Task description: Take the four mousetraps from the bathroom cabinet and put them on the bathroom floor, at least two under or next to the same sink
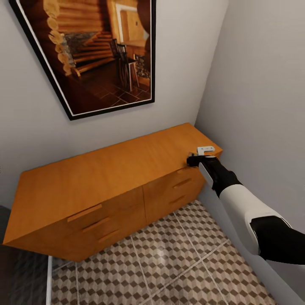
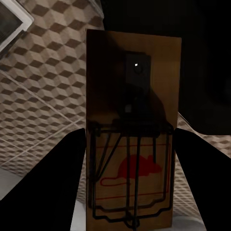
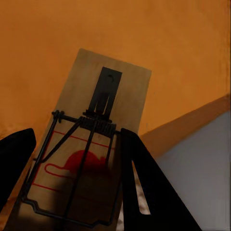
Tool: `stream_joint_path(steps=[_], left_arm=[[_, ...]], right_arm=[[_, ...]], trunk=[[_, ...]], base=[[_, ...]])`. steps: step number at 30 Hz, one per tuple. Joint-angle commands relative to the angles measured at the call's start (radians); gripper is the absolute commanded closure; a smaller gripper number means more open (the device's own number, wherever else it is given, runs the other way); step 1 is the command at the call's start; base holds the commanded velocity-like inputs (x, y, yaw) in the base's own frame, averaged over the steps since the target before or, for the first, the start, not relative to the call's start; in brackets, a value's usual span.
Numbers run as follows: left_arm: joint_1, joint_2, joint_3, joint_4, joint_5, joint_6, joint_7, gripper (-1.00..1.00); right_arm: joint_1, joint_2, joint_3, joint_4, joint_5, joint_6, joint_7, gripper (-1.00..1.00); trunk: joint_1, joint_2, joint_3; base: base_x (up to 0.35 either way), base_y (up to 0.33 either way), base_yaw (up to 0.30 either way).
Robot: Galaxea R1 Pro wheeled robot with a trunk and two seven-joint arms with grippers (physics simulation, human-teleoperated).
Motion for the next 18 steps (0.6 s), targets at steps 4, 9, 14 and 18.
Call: stream_joint_path(steps=[4,9,14,18], left_arm=[[-0.001,-0.001,-0.008,0.002,0.009,0.001,0.003,1.0],[-0.001,-0.001,-0.008,0.002,0.009,0.001,0.003,1.0],[-0.001,-0.001,-0.008,0.001,0.009,0.001,0.003,1.0],[-0.001,-0.001,-0.008,0.002,0.009,0.001,0.003,1.0]], right_arm=[[-0.001,-0.001,0.007,-0.002,-0.01,0.004,-0.008,1.0],[-0.001,-0.001,0.007,-0.004,-0.01,0.003,-0.007,1.0],[-0.001,-0.001,0.007,-0.013,-0.01,0.002,-0.007,1.0],[-0.001,-0.001,0.008,-0.022,-0.01,0.002,0.001,1.0]], trunk=[[0.0,-0.002,-0.002],[0.0,-0.002,-0.002],[0.0,-0.002,-0.002],[0.0,-0.002,-0.002]], base=[[-0.233,-0.089,0.0],[-0.233,-0.088,0.0],[-0.226,-0.035,0.0],[-0.223,-0.006,0.0]])
